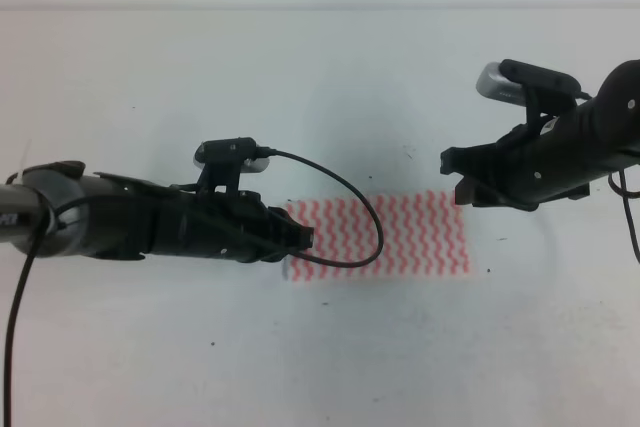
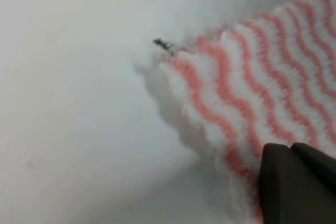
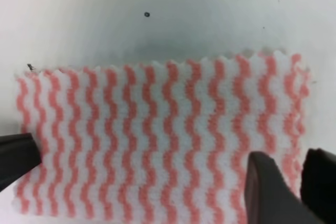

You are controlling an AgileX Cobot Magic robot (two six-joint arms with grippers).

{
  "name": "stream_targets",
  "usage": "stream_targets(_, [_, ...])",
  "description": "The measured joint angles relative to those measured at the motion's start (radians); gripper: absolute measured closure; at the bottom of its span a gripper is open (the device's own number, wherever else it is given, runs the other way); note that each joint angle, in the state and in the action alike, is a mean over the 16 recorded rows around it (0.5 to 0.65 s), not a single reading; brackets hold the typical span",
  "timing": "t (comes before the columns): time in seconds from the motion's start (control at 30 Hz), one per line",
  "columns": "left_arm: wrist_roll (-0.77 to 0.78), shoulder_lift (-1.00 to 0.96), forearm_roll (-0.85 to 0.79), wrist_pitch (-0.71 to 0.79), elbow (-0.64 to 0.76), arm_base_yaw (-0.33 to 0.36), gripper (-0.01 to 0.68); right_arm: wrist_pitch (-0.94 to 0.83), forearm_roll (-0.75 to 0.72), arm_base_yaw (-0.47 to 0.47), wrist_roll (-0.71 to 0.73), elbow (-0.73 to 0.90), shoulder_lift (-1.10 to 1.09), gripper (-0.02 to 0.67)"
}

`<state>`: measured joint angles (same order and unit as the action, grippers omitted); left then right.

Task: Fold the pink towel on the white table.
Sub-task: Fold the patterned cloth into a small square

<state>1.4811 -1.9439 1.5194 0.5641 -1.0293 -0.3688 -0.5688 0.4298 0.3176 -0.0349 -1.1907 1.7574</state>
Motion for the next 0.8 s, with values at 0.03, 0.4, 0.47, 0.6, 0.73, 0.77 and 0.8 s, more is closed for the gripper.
stream_targets(0.03, [0.001,-0.002,0.002,0.0,0.0,0.0,0.674,0.001,0.001,0.0,-0.001,0.0,0.001,0.519])
stream_targets(0.4, [0.0,-0.006,-0.001,0.01,0.0,0.0,0.675,0.003,0.015,0.0,-0.015,0.0,0.046,0.445])
stream_targets(0.47, [-0.001,-0.005,-0.003,0.014,0.0,0.0,0.675,0.005,0.019,0.0,-0.018,0.0,0.059,0.441])
stream_targets(0.6, [-0.002,-0.005,-0.006,0.017,0.0,0.0,0.675,0.007,0.025,-0.001,-0.019,0.0,0.088,0.438])
stream_targets(0.73, [-0.003,-0.005,-0.008,0.017,0.0,0.0,0.675,0.009,0.029,-0.001,-0.02,-0.007,0.115,0.437])
stream_targets(0.77, [-0.003,-0.006,-0.008,0.018,0.0,0.0,0.675,0.009,0.029,-0.001,-0.02,-0.01,0.121,0.437])
stream_targets(0.8, [-0.003,-0.006,-0.009,0.018,0.0,0.0,0.675,0.007,0.029,-0.001,-0.02,-0.014,0.127,0.436])
